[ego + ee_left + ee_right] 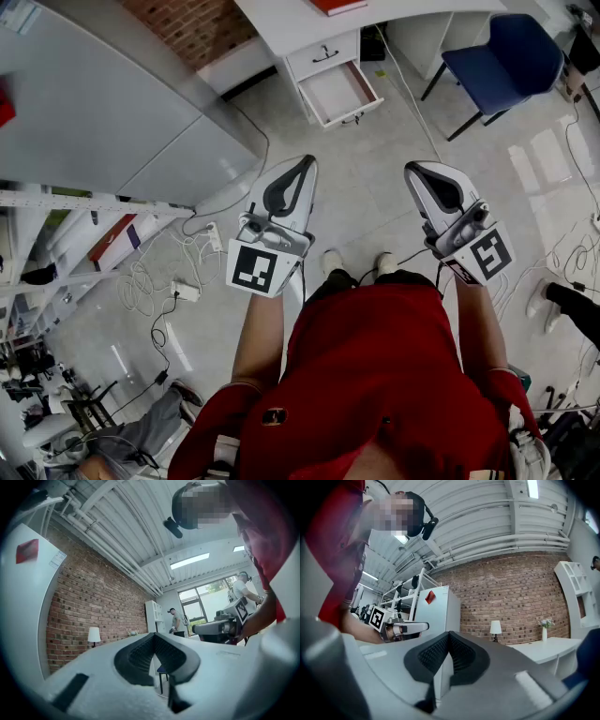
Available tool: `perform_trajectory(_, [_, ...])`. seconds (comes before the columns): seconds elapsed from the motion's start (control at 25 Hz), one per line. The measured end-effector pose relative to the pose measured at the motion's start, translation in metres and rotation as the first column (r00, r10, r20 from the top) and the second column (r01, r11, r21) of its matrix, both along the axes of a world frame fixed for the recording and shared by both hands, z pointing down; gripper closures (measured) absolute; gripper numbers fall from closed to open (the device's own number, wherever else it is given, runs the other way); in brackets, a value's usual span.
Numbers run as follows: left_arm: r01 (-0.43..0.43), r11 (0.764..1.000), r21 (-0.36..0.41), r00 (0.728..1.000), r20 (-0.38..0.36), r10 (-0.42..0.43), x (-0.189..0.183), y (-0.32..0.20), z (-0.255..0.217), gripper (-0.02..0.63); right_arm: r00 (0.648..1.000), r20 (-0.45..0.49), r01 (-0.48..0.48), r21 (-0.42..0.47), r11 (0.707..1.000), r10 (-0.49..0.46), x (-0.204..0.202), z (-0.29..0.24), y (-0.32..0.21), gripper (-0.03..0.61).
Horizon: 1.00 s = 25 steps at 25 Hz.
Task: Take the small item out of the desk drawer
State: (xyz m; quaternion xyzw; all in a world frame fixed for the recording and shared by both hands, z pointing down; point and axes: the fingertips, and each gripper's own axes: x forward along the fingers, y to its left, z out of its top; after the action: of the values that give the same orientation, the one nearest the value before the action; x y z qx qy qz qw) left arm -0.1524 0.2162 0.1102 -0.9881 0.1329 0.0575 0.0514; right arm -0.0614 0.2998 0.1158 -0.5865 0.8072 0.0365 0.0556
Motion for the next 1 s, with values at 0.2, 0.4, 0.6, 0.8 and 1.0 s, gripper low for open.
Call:
perform_trajectory(0.2, [-0.001,1.000,-0.002,1.000,-0.005,0.001,-0.011,-0.010,0.002,0.611,1.000,-0.004,0.002,-0.005,1.000,-0.002,-0.010,0.001,-0.013,0.568])
perform_trajectory(0.4, [0.004,1.000,-0.004,1.000,-0.012,-0.004,-0.029,-0.033,0.003,0.611,1.000,-0.003,0.006,-0.011,1.000,-0.006,-0.024,0.000,-0.037,0.566])
perform_trajectory(0.6, [-0.004,1.000,-0.010,1.000,-0.007,0.004,-0.050,-0.061,0.010,0.611,1.000,-0.023,-0.022,-0.030,0.999,0.021,-0.036,0.010,-0.063,0.566])
perform_trajectory(0.8, [-0.019,1.000,-0.014,1.000,0.000,0.019,-0.060,-0.090,0.018,0.611,0.999,-0.032,-0.033,-0.044,0.998,0.032,-0.045,0.017,-0.083,0.566])
perform_trajectory(1.0, [-0.018,1.000,-0.014,1.000,0.000,0.018,-0.056,-0.111,0.021,0.611,0.998,-0.035,-0.045,-0.049,0.998,0.043,-0.038,0.018,-0.104,0.566])
